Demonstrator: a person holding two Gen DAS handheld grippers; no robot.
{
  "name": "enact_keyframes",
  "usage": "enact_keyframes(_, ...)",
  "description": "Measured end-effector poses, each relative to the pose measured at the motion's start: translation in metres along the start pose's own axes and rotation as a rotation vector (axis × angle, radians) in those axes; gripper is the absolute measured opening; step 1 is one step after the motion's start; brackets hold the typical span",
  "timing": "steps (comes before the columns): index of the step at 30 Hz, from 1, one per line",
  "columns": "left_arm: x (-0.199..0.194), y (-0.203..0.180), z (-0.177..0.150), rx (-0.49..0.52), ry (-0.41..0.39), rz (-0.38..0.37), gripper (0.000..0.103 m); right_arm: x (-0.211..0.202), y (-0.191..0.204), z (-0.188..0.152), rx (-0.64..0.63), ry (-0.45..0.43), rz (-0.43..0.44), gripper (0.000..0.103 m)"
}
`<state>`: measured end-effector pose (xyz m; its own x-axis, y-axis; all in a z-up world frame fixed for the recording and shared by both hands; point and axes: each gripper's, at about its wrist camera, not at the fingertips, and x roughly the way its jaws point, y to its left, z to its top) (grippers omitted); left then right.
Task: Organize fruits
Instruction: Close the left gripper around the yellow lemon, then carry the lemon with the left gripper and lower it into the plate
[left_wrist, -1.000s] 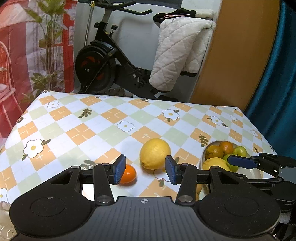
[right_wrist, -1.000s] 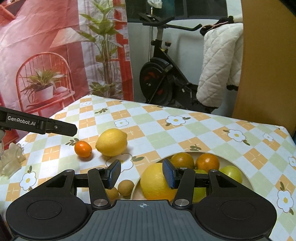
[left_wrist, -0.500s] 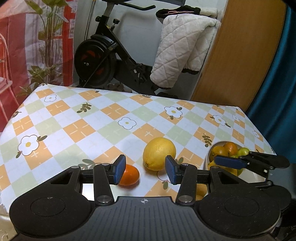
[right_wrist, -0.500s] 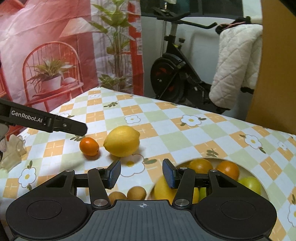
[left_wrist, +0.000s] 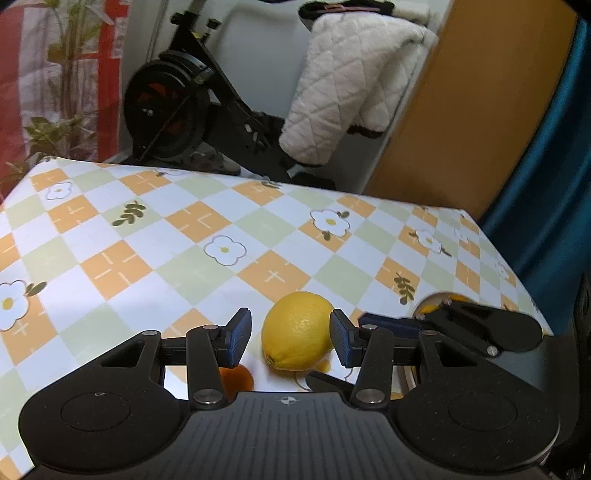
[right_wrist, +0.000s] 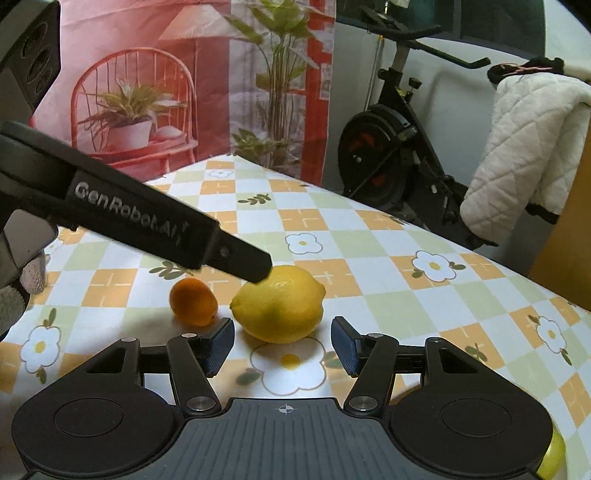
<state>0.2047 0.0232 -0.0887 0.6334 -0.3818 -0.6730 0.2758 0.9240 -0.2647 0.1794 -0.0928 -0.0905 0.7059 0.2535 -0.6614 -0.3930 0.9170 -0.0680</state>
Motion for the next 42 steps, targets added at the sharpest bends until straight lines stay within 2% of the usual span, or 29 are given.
enact_keyframes(8,0.016,0.005,0.003,0.011,0.033,-0.03,0.052,0.018,-0.002,0.006,-0.006,0.026,0.013,0.059)
enact_keyframes(9,0.017,0.005,0.003,0.012,0.037,-0.033,0.058,0.02,-0.002,0.007,-0.01,0.03,0.018,0.059)
enact_keyframes(10,0.019,0.005,0.004,0.013,0.038,-0.035,0.059,0.021,-0.001,0.008,-0.012,0.032,0.02,0.059)
enact_keyframes(23,0.035,0.0,-0.002,0.04,0.06,-0.062,0.059,0.033,0.0,0.009,-0.009,0.057,0.018,0.06)
enact_keyframes(33,0.025,-0.01,-0.012,0.05,0.059,-0.076,0.059,0.018,-0.003,-0.001,0.066,0.054,0.022,0.059)
enact_keyframes(42,0.007,-0.032,-0.016,0.069,0.031,-0.073,0.059,-0.013,-0.004,-0.008,0.069,0.018,0.008,0.059)
